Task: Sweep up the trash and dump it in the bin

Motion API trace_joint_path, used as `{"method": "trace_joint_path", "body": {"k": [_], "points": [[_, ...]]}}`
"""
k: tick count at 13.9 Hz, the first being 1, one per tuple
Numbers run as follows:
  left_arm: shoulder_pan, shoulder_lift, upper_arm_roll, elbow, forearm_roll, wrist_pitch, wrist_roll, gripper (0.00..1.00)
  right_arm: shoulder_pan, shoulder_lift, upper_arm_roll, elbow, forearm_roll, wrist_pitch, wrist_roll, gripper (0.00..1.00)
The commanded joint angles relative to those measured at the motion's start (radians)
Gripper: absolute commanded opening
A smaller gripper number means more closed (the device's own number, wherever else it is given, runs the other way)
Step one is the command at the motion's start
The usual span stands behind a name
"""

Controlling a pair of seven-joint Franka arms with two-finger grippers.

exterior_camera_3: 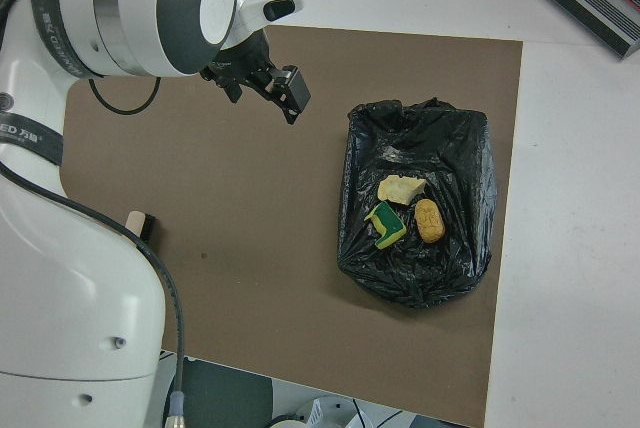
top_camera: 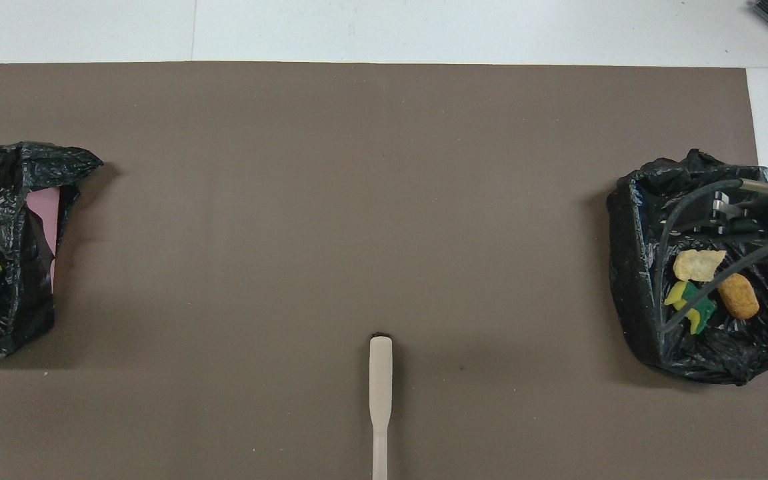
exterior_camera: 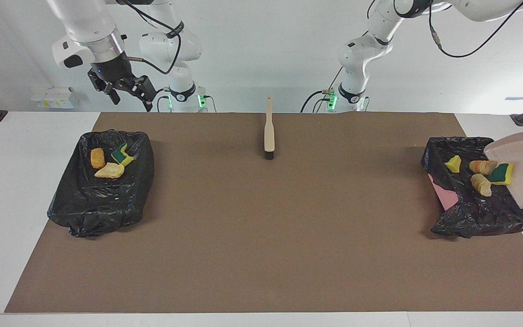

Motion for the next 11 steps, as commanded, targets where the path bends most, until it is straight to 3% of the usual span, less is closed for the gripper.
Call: {"method": "trace_joint_path", "body": {"k": [1, 6, 11], "points": [[-0.044, -0.083, 0.014, -0.036, 0.052, -0.054, -0.017, 0.0, 0.123, -0.011, -0.126, 0.022, -0.037, -0.024, -0.026, 1.0], [-0.151, -0.133, 0.003, -0.034, 0.006, -0.184, -0.1, 0.0, 0.137, -0.024, -0.145, 0.017, -0.026, -0.027, -0.026, 1.0], [-0.196, -0.15, 0.002, -0.034, -0.274, -0.273, -0.305, 0.0, 0.125, -0.022, -0.142, 0.022, -0.038, -0.061, -0.026, 1.0]]}}
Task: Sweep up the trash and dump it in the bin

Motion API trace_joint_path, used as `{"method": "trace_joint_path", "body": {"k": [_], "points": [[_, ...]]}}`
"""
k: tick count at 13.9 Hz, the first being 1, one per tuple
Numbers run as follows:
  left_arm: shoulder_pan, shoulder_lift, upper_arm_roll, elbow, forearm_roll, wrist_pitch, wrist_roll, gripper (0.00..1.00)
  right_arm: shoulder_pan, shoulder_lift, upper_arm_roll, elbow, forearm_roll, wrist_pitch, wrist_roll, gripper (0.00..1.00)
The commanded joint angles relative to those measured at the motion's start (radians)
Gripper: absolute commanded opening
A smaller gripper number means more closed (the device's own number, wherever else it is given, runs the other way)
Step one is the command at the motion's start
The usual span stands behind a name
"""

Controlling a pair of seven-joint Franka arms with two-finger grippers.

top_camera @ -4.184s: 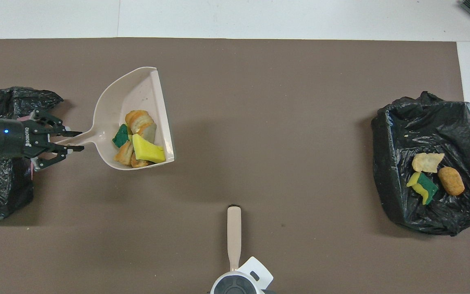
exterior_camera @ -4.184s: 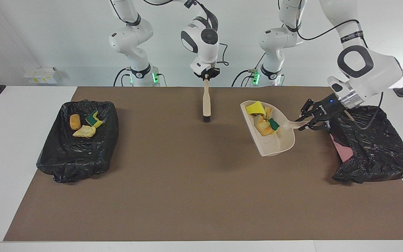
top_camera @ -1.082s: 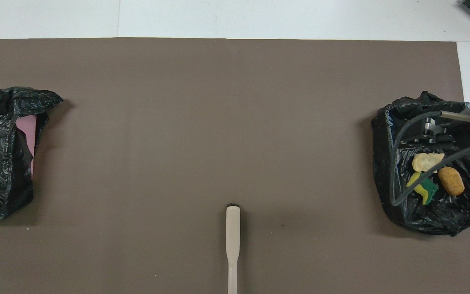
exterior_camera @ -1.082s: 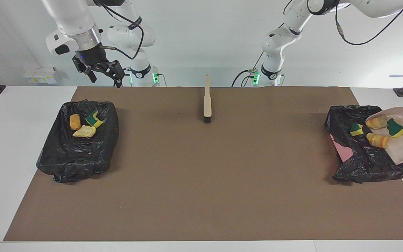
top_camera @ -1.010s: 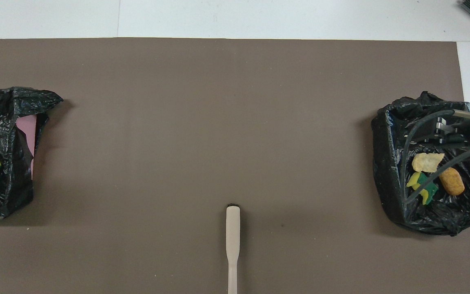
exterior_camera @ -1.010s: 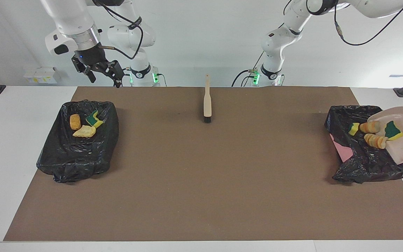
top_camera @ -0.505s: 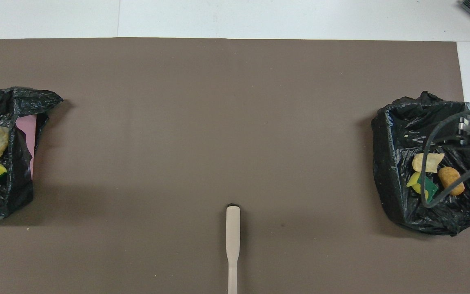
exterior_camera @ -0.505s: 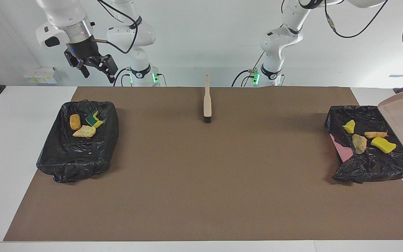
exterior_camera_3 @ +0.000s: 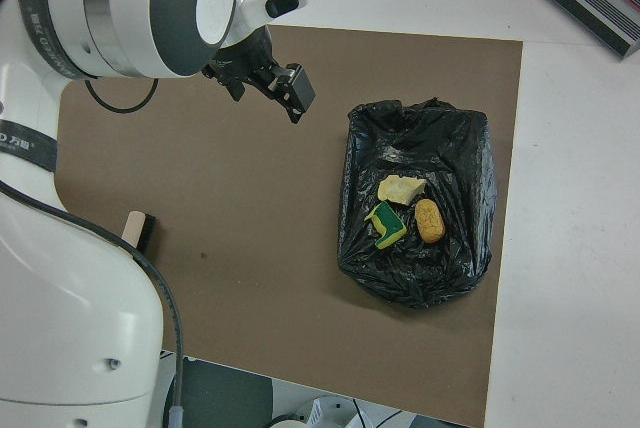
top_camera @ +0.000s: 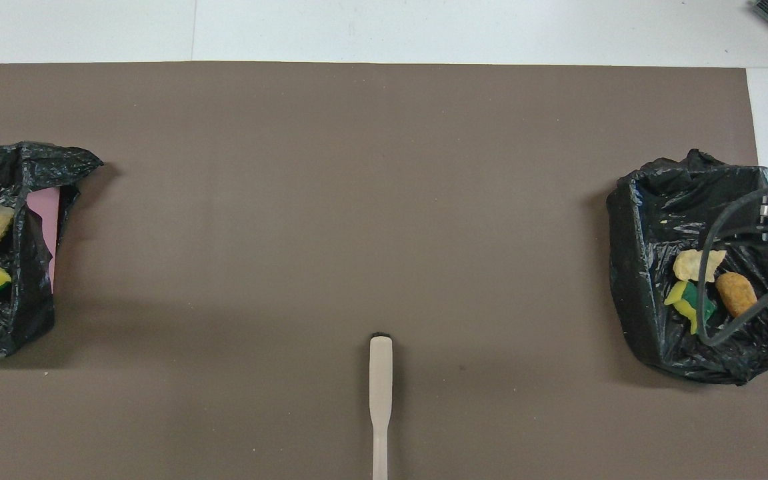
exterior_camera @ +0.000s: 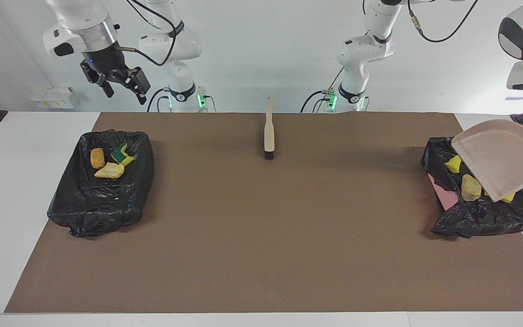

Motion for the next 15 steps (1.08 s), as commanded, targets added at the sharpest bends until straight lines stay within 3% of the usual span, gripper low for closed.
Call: {"method": "trace_joint_path", "body": {"k": [1, 6, 15], "points": [[-0.029, -0.035, 0.012, -0.03, -0.125, -0.05, -0.158, 0.0, -0.005, 0.0, -0.001, 0.018, -0.021, -0.041, -0.026, 1.0], [-0.147, -0.057, 0.011, -0.06, -0.333, -0.126, -0.569, 0.0, -0.01, 0.012, 0.008, 0.057, -0.021, -0.035, -0.026, 1.0], [-0.461, -0.117, 0.005, -0.171, -0.599, -0.05, -1.399, 0.0, -0.028, 0.014, 0.039, 0.06, -0.018, -0.031, -0.026, 1.0]]}}
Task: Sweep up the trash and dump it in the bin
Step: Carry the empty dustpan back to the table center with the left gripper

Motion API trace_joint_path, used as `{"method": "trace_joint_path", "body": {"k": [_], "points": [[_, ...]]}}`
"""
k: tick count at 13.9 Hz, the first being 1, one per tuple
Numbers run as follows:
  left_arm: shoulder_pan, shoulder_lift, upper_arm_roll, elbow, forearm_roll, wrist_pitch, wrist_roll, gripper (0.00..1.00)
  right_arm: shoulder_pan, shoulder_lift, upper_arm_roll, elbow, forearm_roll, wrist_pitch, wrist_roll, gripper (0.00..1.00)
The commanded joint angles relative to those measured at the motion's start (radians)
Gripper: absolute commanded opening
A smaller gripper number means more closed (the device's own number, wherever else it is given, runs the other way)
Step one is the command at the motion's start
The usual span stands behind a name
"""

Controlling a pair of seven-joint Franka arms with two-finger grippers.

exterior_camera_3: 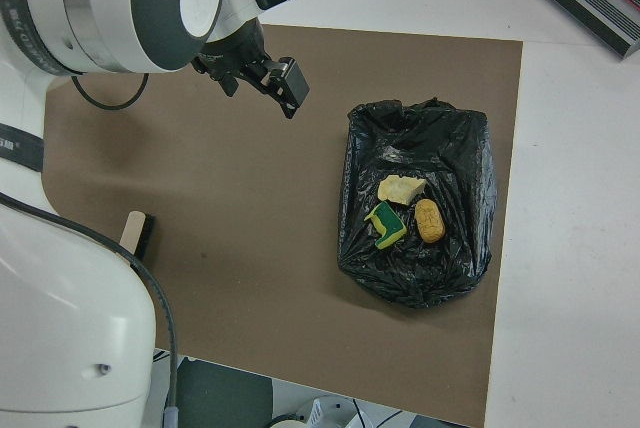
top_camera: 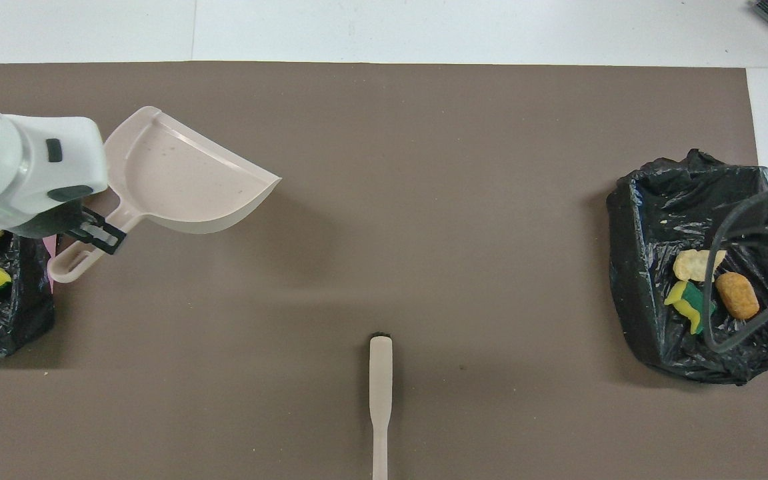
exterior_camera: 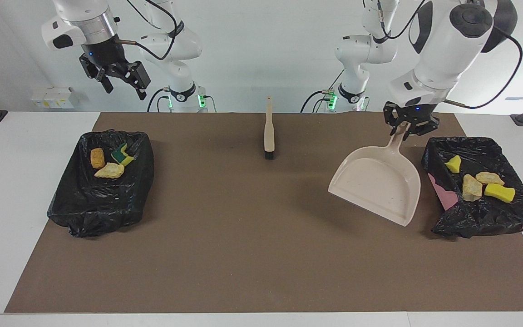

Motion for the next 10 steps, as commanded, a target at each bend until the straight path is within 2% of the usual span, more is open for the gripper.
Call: {"method": "trace_joint_path", "body": {"k": [1, 5, 10], "points": [[-0.099, -0.036, 0.017, -0.066, -0.04, 0.079, -0.18, 0.0, -0.053, 0.009, 0.058, 0.022, -0.02, -0.018, -0.026, 1.0], [-0.216, -0.006, 0.017, -0.14, -0.073, 0.233, -0.358, 0.0, -0.088, 0.009, 0.095, 0.022, -0.02, -0.017, -0.026, 1.0], [-0.364, 0.163, 0.017, -0.144, -0.071, 0.451, -0.588, 0.0, -0.091, 0.009, 0.109, 0.021, -0.021, -0.009, -0.025, 1.0]]}}
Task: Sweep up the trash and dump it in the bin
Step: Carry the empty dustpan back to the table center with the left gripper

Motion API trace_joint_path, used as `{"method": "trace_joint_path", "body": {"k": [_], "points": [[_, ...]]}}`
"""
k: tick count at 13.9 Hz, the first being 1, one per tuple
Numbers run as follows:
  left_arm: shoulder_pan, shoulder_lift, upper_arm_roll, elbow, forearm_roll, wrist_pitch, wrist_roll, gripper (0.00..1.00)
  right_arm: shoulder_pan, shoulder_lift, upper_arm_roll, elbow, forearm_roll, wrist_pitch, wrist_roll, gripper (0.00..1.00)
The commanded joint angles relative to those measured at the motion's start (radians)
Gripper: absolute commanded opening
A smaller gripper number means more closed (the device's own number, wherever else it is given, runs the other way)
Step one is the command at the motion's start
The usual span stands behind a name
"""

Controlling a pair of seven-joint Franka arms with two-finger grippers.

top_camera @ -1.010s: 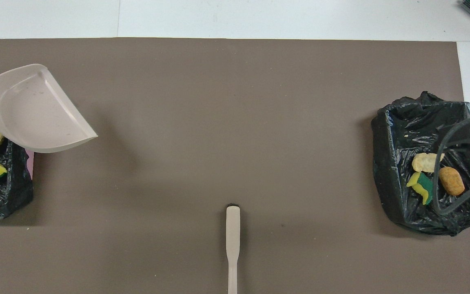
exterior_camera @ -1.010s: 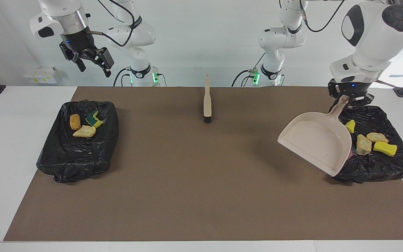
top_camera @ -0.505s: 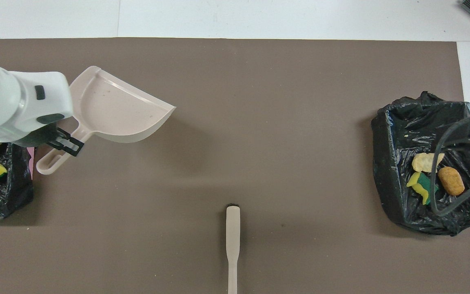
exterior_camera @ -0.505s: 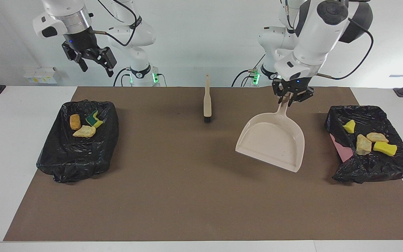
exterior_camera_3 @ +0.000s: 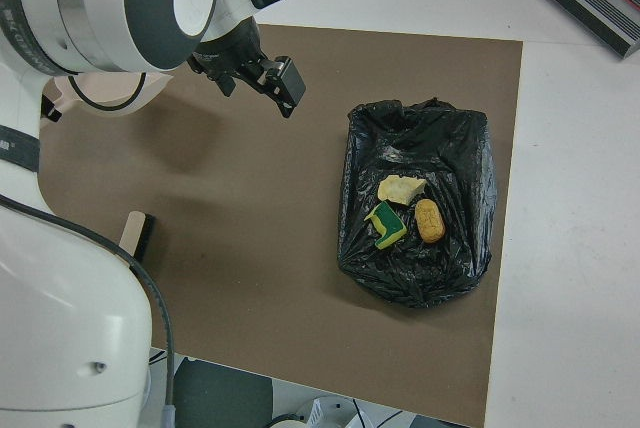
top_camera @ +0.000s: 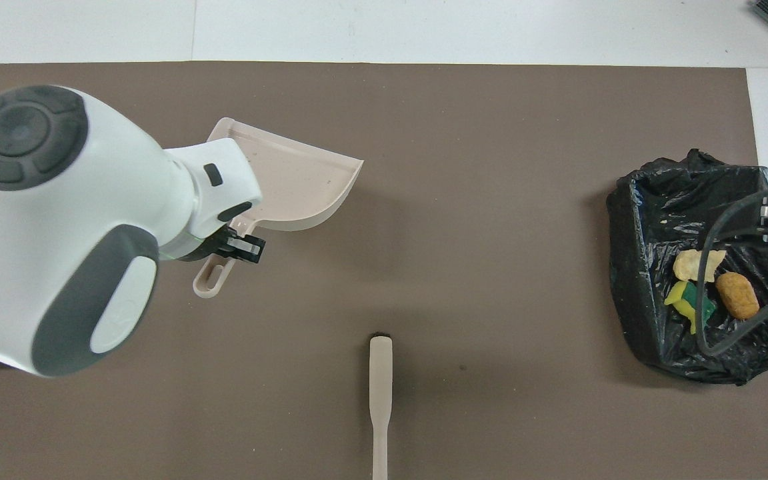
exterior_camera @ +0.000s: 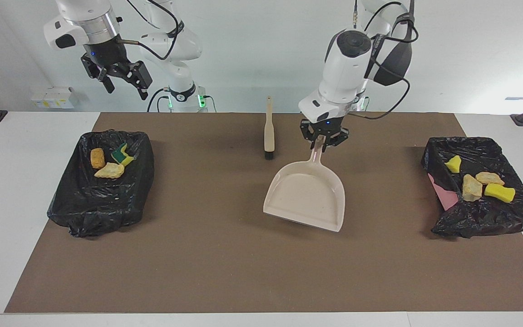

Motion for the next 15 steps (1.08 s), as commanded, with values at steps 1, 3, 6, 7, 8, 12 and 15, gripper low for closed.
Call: {"method": "trace_joint_path", "body": {"k": [1, 3, 6, 7, 8, 12, 15], "points": [[-0.073, 0.095, 0.019, 0.002, -0.011, 0.14, -0.137, 0.0, -0.012, 0.01, 0.014, 0.018, -0.018, -0.009, -0.025, 1.0], [-0.11, 0.145, 0.019, -0.007, -0.011, 0.223, -0.19, 0.0, -0.015, 0.01, 0.014, 0.018, -0.02, -0.011, -0.026, 1.0], [-0.145, 0.191, 0.021, -0.029, 0.0, 0.296, -0.279, 0.0, -0.018, 0.009, 0.011, 0.015, -0.008, -0.009, -0.041, 1.0], [-0.148, 0.199, 0.021, -0.029, 0.006, 0.312, -0.306, 0.17, -0.018, 0.009, 0.009, 0.015, -0.006, -0.009, -0.063, 1.0], [-0.147, 0.201, 0.022, -0.026, 0.008, 0.316, -0.322, 0.54, -0.02, 0.009, 0.008, 0.015, -0.009, -0.008, -0.086, 1.0], [-0.089, 0.153, 0.033, -0.017, 0.009, 0.264, -0.325, 1.0, -0.021, -0.001, -0.021, 0.009, 0.0, 0.008, -0.111, 1.0], [-0.009, 0.13, 0.033, 0.006, 0.038, 0.251, -0.301, 1.0, -0.018, -0.002, -0.02, 0.009, -0.002, 0.006, -0.112, 1.0]]}}
